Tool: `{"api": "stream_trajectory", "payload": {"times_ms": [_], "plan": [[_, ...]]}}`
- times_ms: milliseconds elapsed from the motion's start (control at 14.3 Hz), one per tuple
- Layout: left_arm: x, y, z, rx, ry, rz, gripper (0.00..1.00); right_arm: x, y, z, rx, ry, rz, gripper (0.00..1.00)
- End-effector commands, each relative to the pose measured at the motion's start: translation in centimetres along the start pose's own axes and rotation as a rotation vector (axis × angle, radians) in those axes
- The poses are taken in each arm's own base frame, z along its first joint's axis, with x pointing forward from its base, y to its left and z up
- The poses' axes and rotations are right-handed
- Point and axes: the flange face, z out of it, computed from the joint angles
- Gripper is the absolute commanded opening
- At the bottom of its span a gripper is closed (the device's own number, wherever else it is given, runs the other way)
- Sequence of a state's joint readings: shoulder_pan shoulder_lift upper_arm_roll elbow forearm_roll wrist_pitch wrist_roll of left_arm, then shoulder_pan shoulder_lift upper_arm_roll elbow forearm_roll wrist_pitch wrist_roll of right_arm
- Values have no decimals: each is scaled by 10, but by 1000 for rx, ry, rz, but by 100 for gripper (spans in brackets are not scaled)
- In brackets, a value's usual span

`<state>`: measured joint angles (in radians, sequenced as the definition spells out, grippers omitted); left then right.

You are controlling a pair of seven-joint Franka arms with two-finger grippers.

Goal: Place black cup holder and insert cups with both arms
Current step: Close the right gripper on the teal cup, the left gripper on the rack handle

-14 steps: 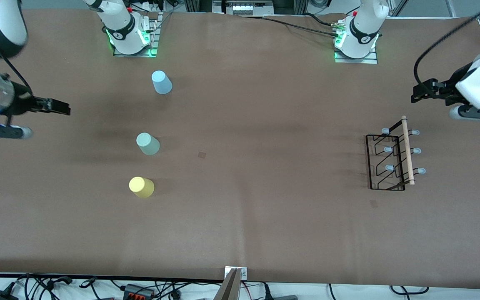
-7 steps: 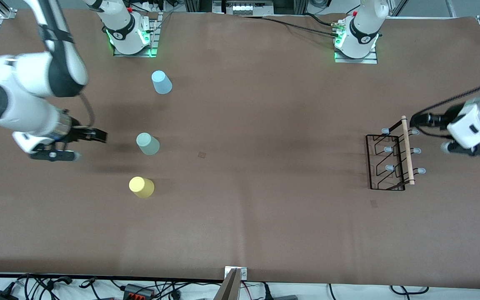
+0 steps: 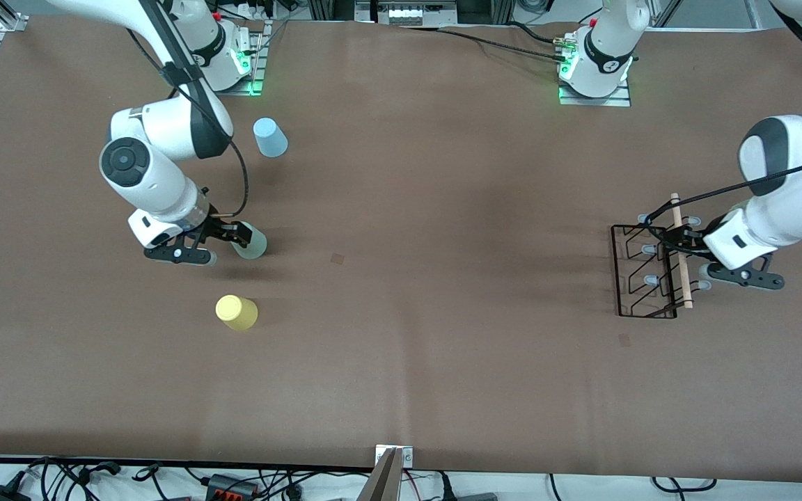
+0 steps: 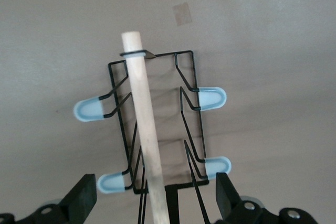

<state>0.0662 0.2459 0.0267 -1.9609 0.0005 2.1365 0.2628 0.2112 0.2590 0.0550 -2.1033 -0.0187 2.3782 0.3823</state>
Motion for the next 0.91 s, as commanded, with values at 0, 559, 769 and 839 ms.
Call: {"api": "stream_trajectory", "payload": {"times_ms": [0,559,769,839], "plan": [[-12,4,5,18,12,30,84,-12,9,25,19,36,21,100],[-9,1,3,18,15,18,5,-31,8,53,22,35,10,100],[-4,-2,-12,26,40,18,1,-37,7,68,28,44,22,100],[-1,-2,-24,31,58,13,1,-39,2,69,27,43,13,100]]}}
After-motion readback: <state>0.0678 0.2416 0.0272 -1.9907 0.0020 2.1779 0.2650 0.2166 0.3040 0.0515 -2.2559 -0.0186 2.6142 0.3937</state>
